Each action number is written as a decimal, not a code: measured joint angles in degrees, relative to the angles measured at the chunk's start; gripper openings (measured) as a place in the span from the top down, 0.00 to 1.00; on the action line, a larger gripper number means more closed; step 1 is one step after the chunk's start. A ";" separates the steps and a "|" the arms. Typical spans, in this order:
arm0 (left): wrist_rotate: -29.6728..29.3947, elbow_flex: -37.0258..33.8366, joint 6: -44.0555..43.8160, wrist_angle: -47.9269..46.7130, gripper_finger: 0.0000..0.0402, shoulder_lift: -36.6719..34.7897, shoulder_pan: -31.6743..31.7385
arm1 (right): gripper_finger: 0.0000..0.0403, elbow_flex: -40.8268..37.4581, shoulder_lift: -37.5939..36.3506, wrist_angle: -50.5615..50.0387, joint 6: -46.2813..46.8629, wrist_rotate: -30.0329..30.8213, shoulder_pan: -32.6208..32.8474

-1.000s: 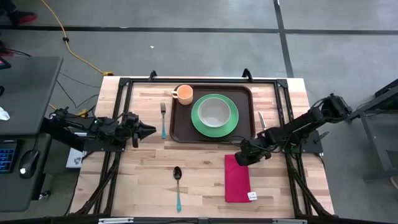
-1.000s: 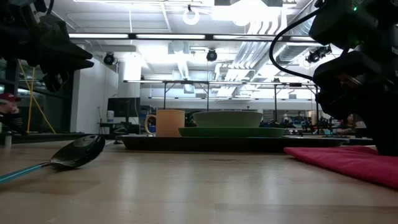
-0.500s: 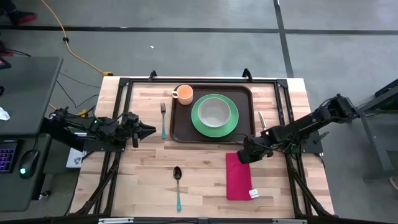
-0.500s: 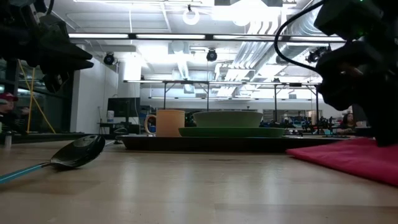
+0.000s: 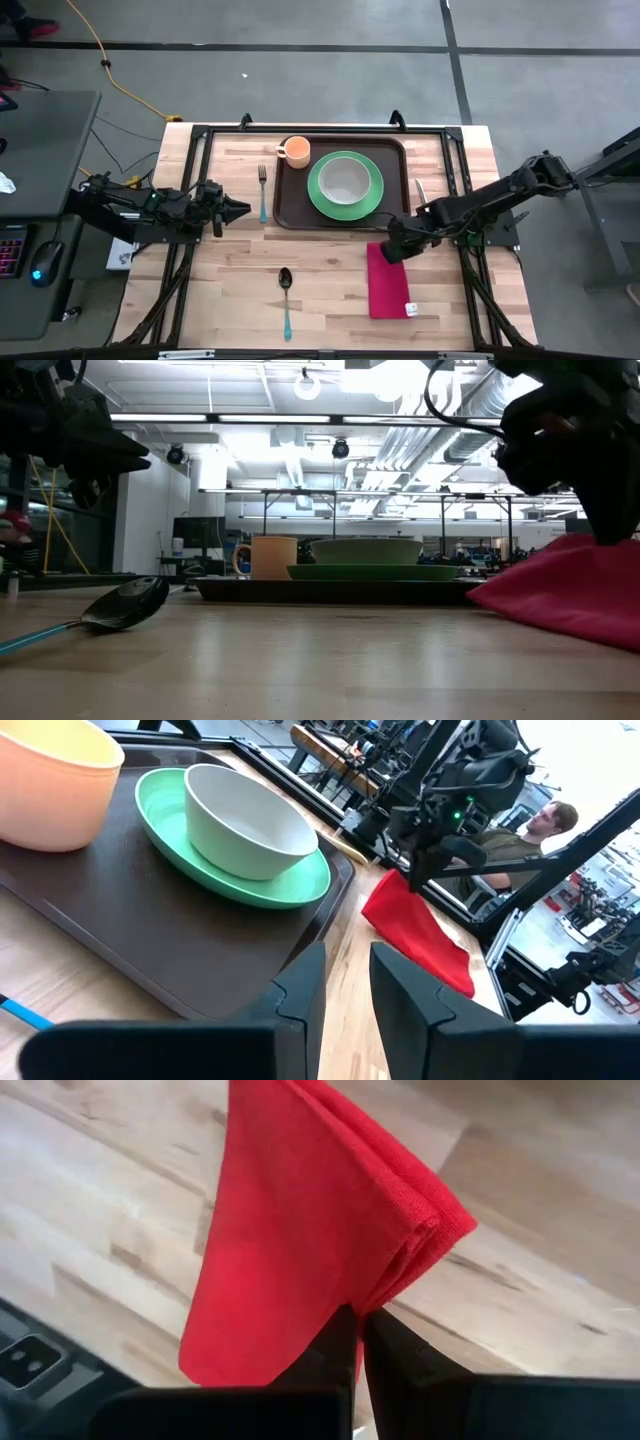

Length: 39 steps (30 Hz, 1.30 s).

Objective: Set up tray
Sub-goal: Put the red table napkin to the right of the green plate on the brown tray

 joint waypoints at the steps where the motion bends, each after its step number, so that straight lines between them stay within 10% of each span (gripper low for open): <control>1: 0.00 0.00 0.00 0.00 0.72 0.01 0.00 | 1.00 0.62 -0.02 -1.47 -0.48 0.66 -0.06; 39: 0.07 -0.01 0.04 -1.75 0.72 0.01 0.00 | 1.00 2.97 -0.10 -17.14 -26.79 2.33 -26.27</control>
